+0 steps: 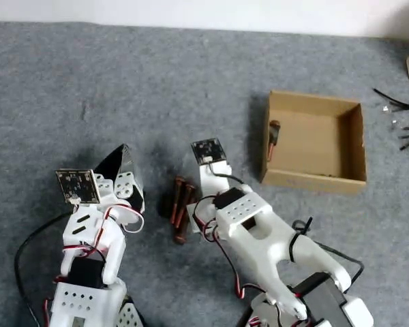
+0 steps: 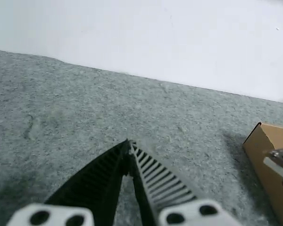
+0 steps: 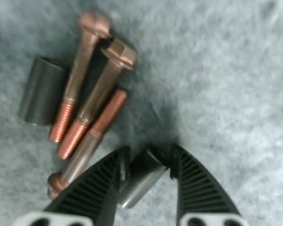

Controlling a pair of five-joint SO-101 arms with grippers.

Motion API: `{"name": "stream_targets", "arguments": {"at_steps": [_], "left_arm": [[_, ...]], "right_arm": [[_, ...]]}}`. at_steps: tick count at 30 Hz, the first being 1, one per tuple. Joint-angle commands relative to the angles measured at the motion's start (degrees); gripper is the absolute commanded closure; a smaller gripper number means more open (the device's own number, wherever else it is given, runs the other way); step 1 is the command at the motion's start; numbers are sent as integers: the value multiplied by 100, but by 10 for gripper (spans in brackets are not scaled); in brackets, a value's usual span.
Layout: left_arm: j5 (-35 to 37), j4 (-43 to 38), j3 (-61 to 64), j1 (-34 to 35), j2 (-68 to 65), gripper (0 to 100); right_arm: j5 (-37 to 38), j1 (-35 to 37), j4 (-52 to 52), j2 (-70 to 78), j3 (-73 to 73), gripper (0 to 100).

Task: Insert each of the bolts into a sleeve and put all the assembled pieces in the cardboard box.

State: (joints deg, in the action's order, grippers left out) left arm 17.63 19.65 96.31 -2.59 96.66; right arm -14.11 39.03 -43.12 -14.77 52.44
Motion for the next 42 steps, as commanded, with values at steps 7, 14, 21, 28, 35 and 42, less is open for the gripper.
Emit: {"name": "stream_targets", "arguments": {"at_steps": [7, 14, 21, 28, 35, 42], "left_arm": [[-97, -9, 127, 75, 40, 992], [-97, -9, 127, 57, 40, 992], [-97, -9, 127, 66, 40, 992], [-97, -9, 127, 66, 40, 992], [-97, -9, 127, 66, 40, 992], [-97, -9, 127, 57, 40, 992]], "right_arm": [[-9, -92, -84, 13, -154, 875], [-9, -215, -136, 22, 347, 875], [0, -242, -268, 13, 541, 884], [695, -268, -259, 13, 532, 994], [695, -1024, -286, -127, 488, 995], [976, -1121, 13, -1648, 1033, 995]]}}
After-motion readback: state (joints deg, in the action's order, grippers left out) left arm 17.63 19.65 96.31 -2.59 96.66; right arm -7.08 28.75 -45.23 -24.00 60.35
